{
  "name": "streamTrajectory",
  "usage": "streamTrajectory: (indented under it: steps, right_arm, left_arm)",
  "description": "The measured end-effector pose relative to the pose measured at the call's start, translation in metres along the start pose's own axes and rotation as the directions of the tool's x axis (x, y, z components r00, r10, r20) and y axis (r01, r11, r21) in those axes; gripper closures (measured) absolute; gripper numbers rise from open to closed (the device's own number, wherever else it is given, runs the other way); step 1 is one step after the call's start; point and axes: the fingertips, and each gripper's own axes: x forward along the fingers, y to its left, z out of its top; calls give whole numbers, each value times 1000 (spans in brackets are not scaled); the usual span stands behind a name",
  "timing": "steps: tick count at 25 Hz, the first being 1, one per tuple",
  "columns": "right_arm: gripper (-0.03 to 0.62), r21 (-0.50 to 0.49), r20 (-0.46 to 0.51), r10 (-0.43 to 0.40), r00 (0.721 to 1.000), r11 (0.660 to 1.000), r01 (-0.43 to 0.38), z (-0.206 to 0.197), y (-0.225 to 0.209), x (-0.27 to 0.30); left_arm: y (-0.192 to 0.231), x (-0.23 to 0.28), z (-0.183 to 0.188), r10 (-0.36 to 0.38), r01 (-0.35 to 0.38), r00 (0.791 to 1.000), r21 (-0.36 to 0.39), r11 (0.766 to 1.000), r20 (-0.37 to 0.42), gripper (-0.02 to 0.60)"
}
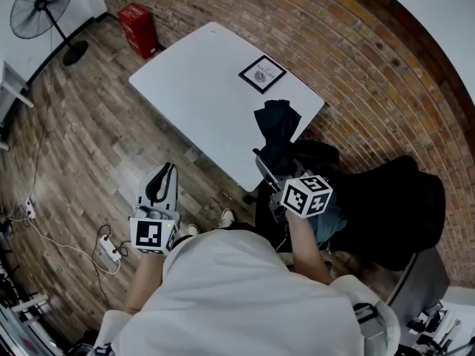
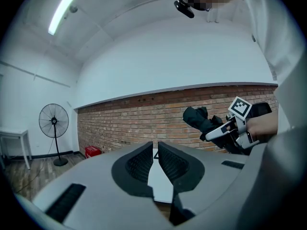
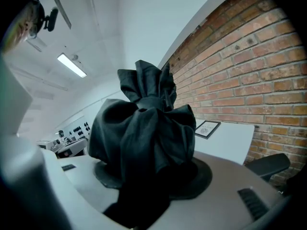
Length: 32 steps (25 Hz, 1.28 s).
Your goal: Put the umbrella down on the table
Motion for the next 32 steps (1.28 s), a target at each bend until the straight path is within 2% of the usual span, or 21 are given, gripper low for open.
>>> streamTrajectory:
  steps: [6, 17, 20, 26, 30, 32]
  right_arm:
    - [364, -7, -19, 20, 1000, 1000, -20, 5, -6, 16]
    - [364, -57, -56, 79, 995, 995, -82, 17, -11, 60]
    - [364, -89, -63, 74, 995, 993, -80, 24, -19, 76]
    - [362, -94, -80, 62, 995, 993, -69, 33, -33, 121]
    - [362, -120, -117, 43, 992, 991, -57, 30, -49, 154]
    - [362, -91, -144, 41, 989, 994, -54, 25, -57, 170]
  left_arm:
    - [2, -4, -6, 27, -28, 1000, -17, 999, -8, 540]
    - [35, -15, -15, 176, -177, 984, -29, 984, -16, 551]
    - [41, -16, -16, 206, -207, 978, -36, 978, -13, 557]
    - [49, -13, -19, 211, -212, 977, -55, 976, -34, 558]
    - [45, -5, -17, 197, -199, 980, -38, 979, -39, 558]
    - [44, -3, -17, 193, -195, 980, -33, 980, -48, 558]
